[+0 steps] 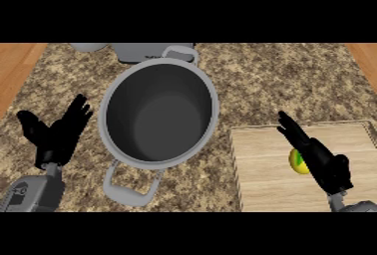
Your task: Pick the lemon from the tray and place it in the pot
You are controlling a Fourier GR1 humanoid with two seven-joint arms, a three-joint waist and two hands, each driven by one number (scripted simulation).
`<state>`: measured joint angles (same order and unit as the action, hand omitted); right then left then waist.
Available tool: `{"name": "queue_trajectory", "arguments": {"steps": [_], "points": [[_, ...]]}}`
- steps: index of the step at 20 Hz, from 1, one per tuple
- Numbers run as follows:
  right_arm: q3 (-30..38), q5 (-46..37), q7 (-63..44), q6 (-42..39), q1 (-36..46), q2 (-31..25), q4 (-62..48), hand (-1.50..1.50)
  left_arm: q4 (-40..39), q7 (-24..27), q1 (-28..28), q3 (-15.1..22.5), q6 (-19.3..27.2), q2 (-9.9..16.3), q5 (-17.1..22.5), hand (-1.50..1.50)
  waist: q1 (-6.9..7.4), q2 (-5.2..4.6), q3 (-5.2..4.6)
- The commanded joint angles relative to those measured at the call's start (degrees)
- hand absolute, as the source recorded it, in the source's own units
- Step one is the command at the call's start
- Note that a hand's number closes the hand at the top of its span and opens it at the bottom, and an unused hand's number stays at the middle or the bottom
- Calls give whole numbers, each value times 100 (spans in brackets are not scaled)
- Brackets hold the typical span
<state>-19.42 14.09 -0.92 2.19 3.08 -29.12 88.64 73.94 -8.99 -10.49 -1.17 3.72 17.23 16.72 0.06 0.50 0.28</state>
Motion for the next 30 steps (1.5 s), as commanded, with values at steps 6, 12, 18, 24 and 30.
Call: {"name": "queue_trajectory", "arguments": {"steps": [6, 12, 18, 24, 30], "points": [[1122, -50, 2797, 915, 133, 781, 1295, 150, 57, 170, 473, -117, 604, 1268, -1328, 0, -188, 141, 56], [2297, -547, 4373, 3228, -577, 2031, 1214, -150, -147, -375, 672, -71, 789, 1011, -1230, 0, -462, 39, 41], [2182, -492, 6814, 2668, -2626, 2764, 1363, -150, 398, -876, 558, 83, 872, 1111, -1440, 0, -224, -2, -4], [1932, -1657, 5642, 3350, -4050, 2592, 1896, -150, 649, -1047, 609, 172, 820, 1028, -1491, 0, -93, -34, -34], [1693, -2867, 4213, 3438, -4989, 1987, 2636, -150, 808, -1253, 441, 233, 833, 951, -1560, 0, 3, -79, -46]]}}
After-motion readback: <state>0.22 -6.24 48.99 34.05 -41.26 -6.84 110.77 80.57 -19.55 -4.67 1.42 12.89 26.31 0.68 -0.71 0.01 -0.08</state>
